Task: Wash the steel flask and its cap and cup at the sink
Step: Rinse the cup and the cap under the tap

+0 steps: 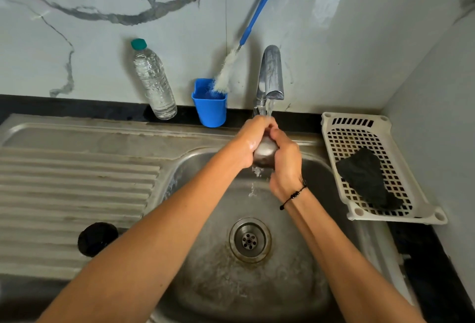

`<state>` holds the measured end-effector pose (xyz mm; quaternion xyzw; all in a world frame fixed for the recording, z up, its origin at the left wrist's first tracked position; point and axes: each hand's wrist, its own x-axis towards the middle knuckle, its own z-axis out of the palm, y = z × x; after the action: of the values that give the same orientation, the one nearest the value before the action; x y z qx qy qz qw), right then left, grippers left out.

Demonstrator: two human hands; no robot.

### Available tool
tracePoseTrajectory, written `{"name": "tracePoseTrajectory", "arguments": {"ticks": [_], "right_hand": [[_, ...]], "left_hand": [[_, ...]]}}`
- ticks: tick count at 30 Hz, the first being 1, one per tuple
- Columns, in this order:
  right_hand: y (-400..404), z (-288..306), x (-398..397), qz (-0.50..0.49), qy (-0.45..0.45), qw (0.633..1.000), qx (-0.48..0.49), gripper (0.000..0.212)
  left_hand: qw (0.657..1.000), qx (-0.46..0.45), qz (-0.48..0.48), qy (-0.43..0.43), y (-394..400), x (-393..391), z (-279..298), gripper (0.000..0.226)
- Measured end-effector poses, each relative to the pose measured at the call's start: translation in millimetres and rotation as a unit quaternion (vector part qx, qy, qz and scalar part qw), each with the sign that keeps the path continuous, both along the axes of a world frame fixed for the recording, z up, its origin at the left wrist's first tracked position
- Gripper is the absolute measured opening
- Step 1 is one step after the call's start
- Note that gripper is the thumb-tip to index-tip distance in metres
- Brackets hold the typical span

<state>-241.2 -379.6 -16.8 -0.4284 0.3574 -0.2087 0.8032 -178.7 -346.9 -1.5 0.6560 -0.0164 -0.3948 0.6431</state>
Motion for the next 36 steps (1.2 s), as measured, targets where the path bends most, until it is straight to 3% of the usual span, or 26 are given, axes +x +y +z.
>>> {"name": "tracePoseTrajectory", "arguments": {"ticks": [3,5,7,9,11,15,18,22,24,27,29,31,34,36], "right_hand": [[-0.3,1.6,2.4,-0.021,0.000,0.997,0.080,0.012],[-9.1,5.2,7.2,-0.021,-0.013,0.987,0.161,0.023],[-18.2,10.4,11.5,-0.020,-0.002,0.980,0.199,0.034],[-22.3,9.2,13.1,-0.016,0.003,0.983,0.185,0.030],[-23.0,5.2,11.8,-0.004,0.012,0.992,0.124,0.023],[-20.6,0.0,6.2,0.016,0.038,0.997,-0.062,0.038],[-18.5,4.0,5.0,0.029,0.037,0.988,-0.149,0.048],[-18.5,12.8,6.1,0.009,0.039,0.991,-0.130,0.043],[-19.0,12.4,6.1,-0.004,0.034,0.996,-0.083,0.033],[-20.9,9.3,2.8,-0.001,0.031,0.999,-0.015,0.023],[-24.5,8.4,1.9,0.001,0.037,0.999,0.027,0.020],[-31.6,5.5,4.3,-0.001,0.046,0.996,0.082,0.016],[-39.8,1.0,9.3,0.038,0.089,0.983,0.158,0.036],[-39.9,-2.8,11.4,0.049,0.104,0.978,0.175,0.042]], "left_hand": [[0.998,-0.052,0.024,0.003,1.3,3.0,-9.1,0.011],[0.989,-0.112,0.084,-0.044,-2.2,-7.1,-24.7,0.014],[0.963,-0.164,0.130,-0.168,-3.1,-23.9,-42.3,0.019],[0.919,-0.151,0.088,-0.354,1.7,-33.2,-50.5,0.026],[0.901,-0.113,0.047,-0.416,1.3,-30.5,-53.8,0.037],[0.947,0.017,0.062,-0.314,-5.7,-24.2,-32.5,0.032],[0.979,0.052,0.063,-0.188,-9.3,-14.1,-15.4,0.030],[0.999,-0.001,0.049,-0.012,-10.4,-4.3,1.3,0.030],[0.998,-0.020,0.061,-0.006,-12.3,-5.4,-1.1,0.032],[0.991,-0.022,0.080,-0.105,-13.3,-6.8,-21.8,0.042],[0.972,-0.014,0.071,-0.223,-10.6,-6.4,-34.7,0.036],[0.924,0.002,0.035,-0.380,-3.4,-5.7,-43.3,0.043],[0.818,-0.005,-0.026,-0.574,2.5,-2.7,-52.1,0.049],[0.773,0.017,-0.090,-0.628,5.0,1.5,-61.4,0.041]]}}
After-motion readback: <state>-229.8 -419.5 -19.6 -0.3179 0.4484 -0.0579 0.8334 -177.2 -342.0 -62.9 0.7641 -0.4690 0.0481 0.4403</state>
